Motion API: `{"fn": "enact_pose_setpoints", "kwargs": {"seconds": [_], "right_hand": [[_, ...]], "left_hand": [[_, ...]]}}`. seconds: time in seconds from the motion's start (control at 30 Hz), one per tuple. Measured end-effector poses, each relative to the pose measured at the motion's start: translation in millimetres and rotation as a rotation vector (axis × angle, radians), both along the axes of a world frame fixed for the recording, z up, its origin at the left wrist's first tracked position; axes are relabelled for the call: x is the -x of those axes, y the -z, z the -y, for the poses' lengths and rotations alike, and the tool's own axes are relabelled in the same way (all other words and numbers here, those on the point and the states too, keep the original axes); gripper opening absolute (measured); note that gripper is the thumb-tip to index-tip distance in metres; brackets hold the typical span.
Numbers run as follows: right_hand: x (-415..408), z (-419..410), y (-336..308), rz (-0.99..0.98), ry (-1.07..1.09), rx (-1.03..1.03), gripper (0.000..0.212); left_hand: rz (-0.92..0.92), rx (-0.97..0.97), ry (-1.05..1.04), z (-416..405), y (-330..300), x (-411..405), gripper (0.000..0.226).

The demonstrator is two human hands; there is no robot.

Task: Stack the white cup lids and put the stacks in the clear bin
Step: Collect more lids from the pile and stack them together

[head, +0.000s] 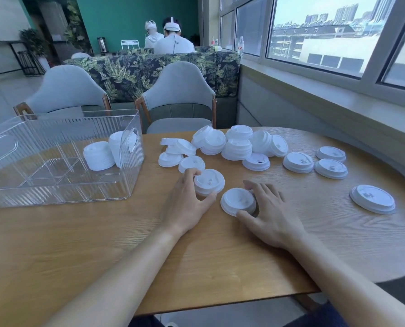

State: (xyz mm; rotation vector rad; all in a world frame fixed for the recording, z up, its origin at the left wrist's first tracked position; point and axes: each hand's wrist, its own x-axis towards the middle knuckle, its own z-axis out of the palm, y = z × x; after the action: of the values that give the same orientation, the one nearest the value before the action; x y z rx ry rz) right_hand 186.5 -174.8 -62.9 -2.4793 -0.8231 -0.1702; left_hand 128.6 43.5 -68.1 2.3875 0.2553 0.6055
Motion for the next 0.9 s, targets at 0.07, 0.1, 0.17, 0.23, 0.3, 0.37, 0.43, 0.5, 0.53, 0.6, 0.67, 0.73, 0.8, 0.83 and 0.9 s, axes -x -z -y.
{"fn": "enact_pose_setpoints", "kwargs": {"seconds": [0.07, 0.1, 0.17, 0.23, 0.3, 0.37, 0.43, 0.5, 0.53, 0.6, 0.67, 0.73, 0.8, 0.83, 0.9], "right_hand": [[0.2, 0.4, 1.1, 0.002, -0.011, -0.006, 0.083], [0.4, 0.2, 1.8, 0.011, -0.015, -0.007, 0.080], [0.8, -0.7, 2.7, 0.033, -0.024, -0.005, 0.072], [1.4, -1.4, 2.1, 0.027, -0.028, -0.006, 0.074], [1.6, -1.7, 0.5, 0.016, -0.029, -0.003, 0.081], [1.4, -1.6, 0.5, 0.024, -0.039, -0.008, 0.085], [0.7, -1.2, 1.5, 0.031, -0.055, -0.001, 0.084], [-0.4, -0.5, 2.1, 0.029, -0.064, 0.016, 0.080], [-0.6, -0.3, 2.2, 0.029, -0.067, 0.020, 0.080], [-0.5, -0.3, 2.6, 0.033, -0.070, 0.014, 0.079], [-0.2, -0.7, 3.0, 0.039, -0.071, 0.009, 0.080], [0.4, -1.0, 2.8, 0.043, -0.072, 0.011, 0.083], [0.2, -0.7, 2.2, 0.039, -0.070, 0.011, 0.084], [-0.5, -0.2, 2.2, 0.031, -0.069, 0.004, 0.083], [-2.2, 1.2, 2.8, 0.007, -0.075, -0.031, 0.076]], "left_hand": [[0.033, 0.053, 0.049, 0.5, -0.1, 1.3, 0.051], [0.044, 0.072, 0.070, 1.1, -0.5, 2.2, 0.050], [0.061, 0.096, 0.113, 2.8, -2.0, 4.1, 0.049], [0.066, 0.106, 0.155, 4.0, -2.7, 5.3, 0.048], [0.065, 0.102, 0.183, 4.8, -3.2, 6.0, 0.048], [0.066, 0.097, 0.192, 5.1, -3.6, 6.1, 0.048], [0.065, 0.095, 0.198, 5.3, -3.7, 6.1, 0.048], [0.063, 0.086, 0.204, 5.5, -3.0, 6.3, 0.050], [0.062, 0.079, 0.209, 5.9, -2.7, 6.4, 0.051], [0.060, 0.063, 0.220, 6.9, -2.0, 6.9, 0.053], [0.059, 0.045, 0.231, 7.9, -2.0, 7.5, 0.053], [0.056, 0.035, 0.242, 8.3, -2.3, 7.8, 0.054], [0.047, 0.031, 0.256, 8.5, -2.4, 8.1, 0.054], [0.042, 0.028, 0.263, 8.7, -2.8, 8.5, 0.054], [0.030, 0.016, 0.273, 9.0, -3.9, 9.5, 0.055]]}}
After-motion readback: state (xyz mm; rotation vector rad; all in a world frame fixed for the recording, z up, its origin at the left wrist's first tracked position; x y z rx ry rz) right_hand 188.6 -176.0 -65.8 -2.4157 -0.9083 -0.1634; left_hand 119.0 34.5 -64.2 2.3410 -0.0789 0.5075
